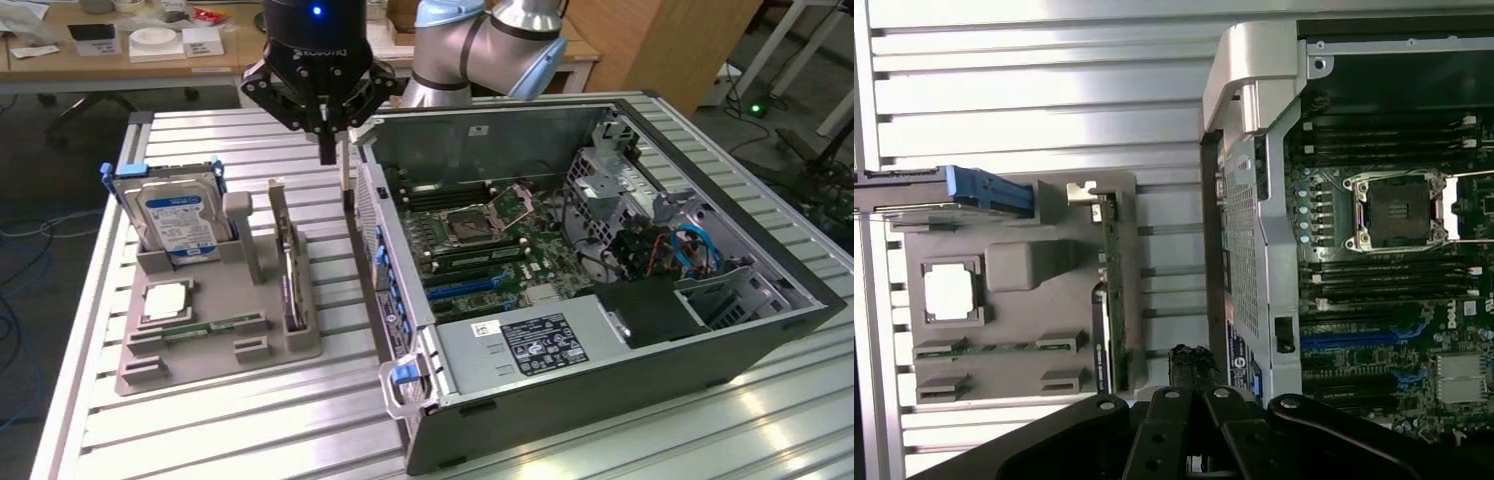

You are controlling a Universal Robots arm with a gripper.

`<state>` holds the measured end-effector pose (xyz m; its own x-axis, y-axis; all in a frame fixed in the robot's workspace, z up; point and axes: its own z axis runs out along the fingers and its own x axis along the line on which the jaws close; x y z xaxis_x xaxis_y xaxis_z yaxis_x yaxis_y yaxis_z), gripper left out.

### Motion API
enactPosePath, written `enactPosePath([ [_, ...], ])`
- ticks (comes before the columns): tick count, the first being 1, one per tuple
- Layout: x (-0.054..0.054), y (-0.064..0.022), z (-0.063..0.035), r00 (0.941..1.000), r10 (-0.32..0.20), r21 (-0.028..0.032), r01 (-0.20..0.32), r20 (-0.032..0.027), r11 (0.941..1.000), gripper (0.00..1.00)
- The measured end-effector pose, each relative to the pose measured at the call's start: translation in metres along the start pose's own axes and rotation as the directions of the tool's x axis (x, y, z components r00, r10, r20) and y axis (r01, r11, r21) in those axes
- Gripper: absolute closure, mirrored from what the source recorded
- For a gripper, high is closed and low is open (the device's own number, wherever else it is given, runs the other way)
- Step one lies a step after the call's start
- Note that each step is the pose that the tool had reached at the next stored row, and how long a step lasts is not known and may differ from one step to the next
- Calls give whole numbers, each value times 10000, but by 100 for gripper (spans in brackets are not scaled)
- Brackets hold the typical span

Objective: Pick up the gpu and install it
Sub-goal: 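Reach for the gpu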

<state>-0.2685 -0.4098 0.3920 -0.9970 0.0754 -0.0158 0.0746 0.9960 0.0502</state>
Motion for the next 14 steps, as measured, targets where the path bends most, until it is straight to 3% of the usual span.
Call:
enactPosePath([
  [14,132,-71,-1,10000,1,4,-1,-54,10000,89],
])
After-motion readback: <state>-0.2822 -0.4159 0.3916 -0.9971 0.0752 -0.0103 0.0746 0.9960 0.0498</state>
